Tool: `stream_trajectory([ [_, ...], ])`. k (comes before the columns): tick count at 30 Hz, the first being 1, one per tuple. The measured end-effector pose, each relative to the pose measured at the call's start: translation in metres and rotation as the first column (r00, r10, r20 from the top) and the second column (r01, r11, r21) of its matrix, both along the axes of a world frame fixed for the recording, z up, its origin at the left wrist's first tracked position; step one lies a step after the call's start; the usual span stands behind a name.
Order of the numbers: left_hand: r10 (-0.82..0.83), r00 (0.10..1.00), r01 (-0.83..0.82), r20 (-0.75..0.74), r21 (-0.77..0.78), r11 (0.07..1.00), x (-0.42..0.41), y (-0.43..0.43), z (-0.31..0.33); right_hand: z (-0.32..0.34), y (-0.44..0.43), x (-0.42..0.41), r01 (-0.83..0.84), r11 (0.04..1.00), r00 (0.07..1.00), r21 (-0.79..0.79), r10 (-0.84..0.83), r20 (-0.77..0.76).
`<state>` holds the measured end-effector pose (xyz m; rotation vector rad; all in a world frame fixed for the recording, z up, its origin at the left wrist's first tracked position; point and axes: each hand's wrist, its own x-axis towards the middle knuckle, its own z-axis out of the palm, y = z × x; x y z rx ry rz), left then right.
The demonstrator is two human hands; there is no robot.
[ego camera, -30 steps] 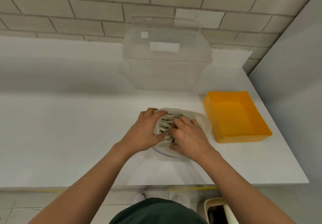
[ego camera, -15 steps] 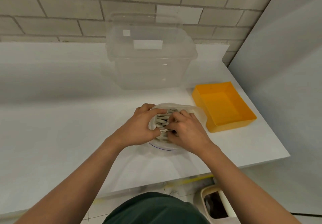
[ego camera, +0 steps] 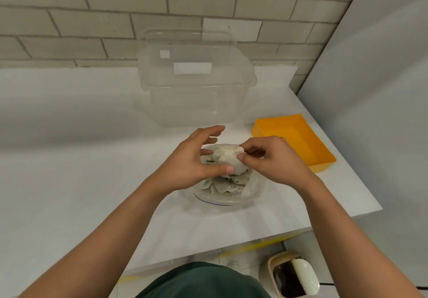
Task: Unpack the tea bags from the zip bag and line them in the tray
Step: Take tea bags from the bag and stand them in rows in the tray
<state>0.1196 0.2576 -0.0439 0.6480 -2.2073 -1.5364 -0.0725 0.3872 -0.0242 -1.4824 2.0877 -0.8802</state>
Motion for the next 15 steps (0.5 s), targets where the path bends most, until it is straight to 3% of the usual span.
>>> stream_trajectory([
  [4,-0.081,0.997,0.08,-0.006,0.242,0.967,-0.011,-0.003,0.004,0.017,0.001,0.0,0.0,1.0,0.98,-0.028,0.005,0.201],
  [6,-0.163,0.986,0.163,-0.023,0.265,0.95,-0.014,-0.006,0.007,0.024,-0.001,0.0,-0.042,0.999,0.971,-0.007,0.042,0.236],
  [9,-0.251,0.967,0.255,-0.054,0.304,0.918,-0.016,-0.01,0.013,0.032,-0.007,-0.001,-0.07,0.997,0.97,0.014,0.065,0.234],
  [15,-0.31,0.943,0.326,-0.124,0.552,0.768,-0.024,-0.013,0.013,0.043,-0.02,-0.004,-0.091,0.993,0.979,0.068,0.077,0.188],
])
